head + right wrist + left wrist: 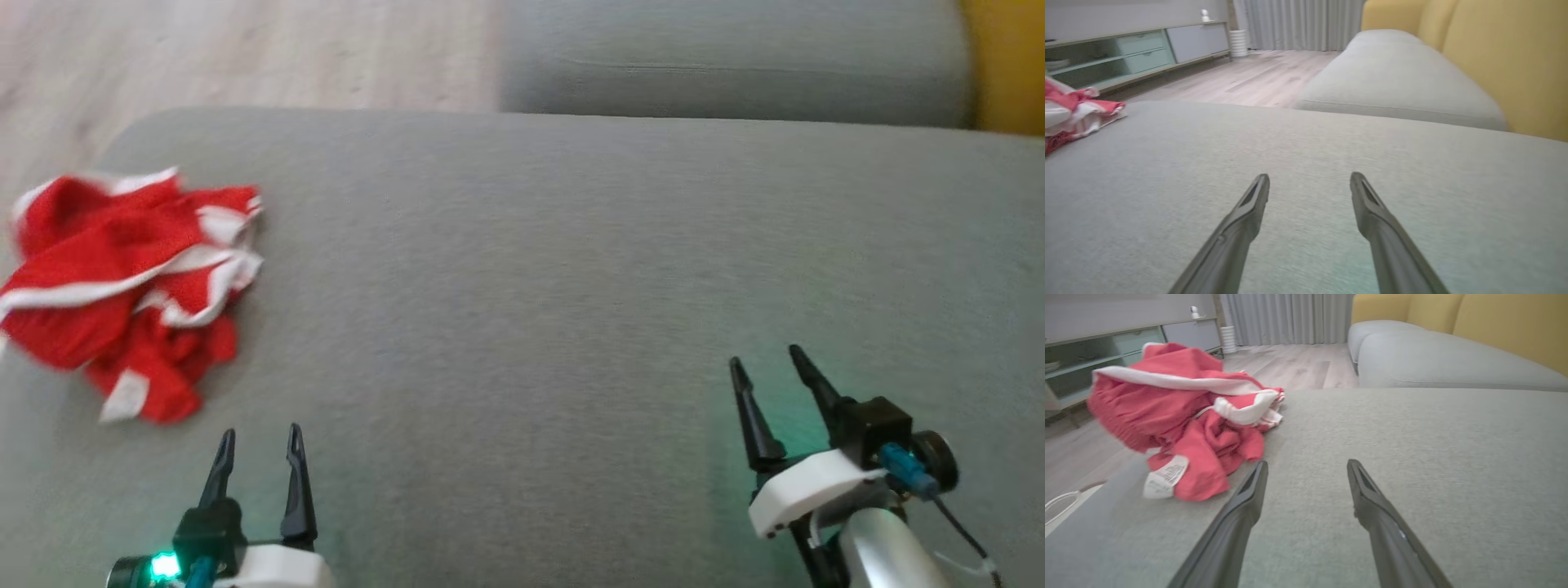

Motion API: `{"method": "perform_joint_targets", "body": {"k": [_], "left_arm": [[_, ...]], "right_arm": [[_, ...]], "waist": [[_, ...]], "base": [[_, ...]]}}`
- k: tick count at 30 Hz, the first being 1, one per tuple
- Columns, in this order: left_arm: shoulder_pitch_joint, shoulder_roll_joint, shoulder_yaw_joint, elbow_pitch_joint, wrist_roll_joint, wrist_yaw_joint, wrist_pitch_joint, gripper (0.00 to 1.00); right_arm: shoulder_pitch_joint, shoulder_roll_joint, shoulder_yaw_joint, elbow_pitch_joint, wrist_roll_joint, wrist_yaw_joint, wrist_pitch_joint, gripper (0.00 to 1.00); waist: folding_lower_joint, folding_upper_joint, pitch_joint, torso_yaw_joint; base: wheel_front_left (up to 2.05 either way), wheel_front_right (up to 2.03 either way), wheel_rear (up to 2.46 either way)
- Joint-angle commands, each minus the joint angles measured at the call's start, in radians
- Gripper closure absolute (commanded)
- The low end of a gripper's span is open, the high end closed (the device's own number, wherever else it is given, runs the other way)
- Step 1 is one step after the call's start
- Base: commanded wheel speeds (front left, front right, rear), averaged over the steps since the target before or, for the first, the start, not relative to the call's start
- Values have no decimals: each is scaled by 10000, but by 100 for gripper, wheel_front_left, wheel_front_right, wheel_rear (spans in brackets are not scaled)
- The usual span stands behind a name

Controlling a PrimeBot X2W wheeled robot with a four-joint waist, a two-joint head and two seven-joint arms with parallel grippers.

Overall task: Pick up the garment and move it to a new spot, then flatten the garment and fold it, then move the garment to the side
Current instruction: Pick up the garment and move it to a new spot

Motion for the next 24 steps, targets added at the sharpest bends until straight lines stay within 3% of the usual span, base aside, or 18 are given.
{"method": "perform_joint_targets", "body": {"k": [1, 7, 12, 18, 24], "left_arm": [[-258, 45, 394, -169, -56, 18, -122, 0], [2, 5, 780, -50, -133, 38, -122, 0], [166, -9, 1162, 16, -163, -8, -122, 0], [-12, -31, 1346, -171, -162, -162, -122, 0], [-965, 207, 1785, -1023, -118, -583, -122, 0]], "right_arm": [[-485, 0, 387, -265, 127, -7, -122, 0], [-657, 27, 1142, -125, 371, -7, -122, 0], [-856, 54, 1839, 29, 633, -7, -122, 0], [-988, 48, 2228, 106, 762, -7, -122, 0], [-1120, -212, 2351, 40, 829, -7, -122, 0]], "waist": [[0, 0, 203, 858], [0, 0, 337, 2222], [0, 0, 409, 2828], [0, 0, 618, 2959], [0, 0, 1103, 2683]], "base": [[0, 0, 0], [0, 0, 0], [0, 0, 0], [0, 0, 0], [0, 0, 0]]}}
